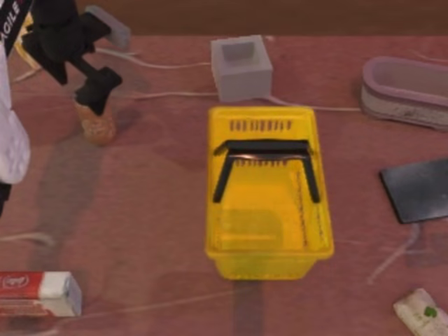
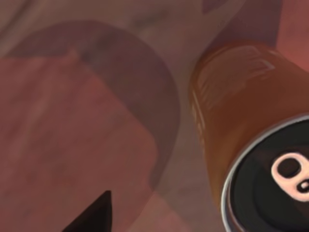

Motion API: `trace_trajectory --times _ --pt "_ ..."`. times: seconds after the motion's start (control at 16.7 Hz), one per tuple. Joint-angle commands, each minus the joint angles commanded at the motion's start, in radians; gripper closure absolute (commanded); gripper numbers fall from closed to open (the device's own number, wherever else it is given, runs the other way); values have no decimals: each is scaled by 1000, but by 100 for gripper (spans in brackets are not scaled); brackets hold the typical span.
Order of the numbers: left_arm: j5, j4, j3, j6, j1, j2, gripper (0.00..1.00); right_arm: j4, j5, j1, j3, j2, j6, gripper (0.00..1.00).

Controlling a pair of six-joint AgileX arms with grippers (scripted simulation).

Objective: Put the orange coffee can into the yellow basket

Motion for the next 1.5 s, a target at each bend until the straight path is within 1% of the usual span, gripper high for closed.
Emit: trace_trajectory --times 0.48,0.6,0.9,1.02,1.38,1.5 --pt "0 -12 28 4 4 30 0 0 0 0 0 0 0 0" --pt "1 -30 87 6 2 73 0 0 0 0 0 0 0 0" --pt "4 -109 350 6 1 245 0 0 0 0 0 0 0 0" --pt "4 -132 424 5 0 298 0 0 0 0 0 0 0 0" --pt "5 -142 456 5 0 324 0 0 0 0 0 0 0 0" --pt "5 -142 456 5 0 324 15 0 0 0 0 0 0 0"
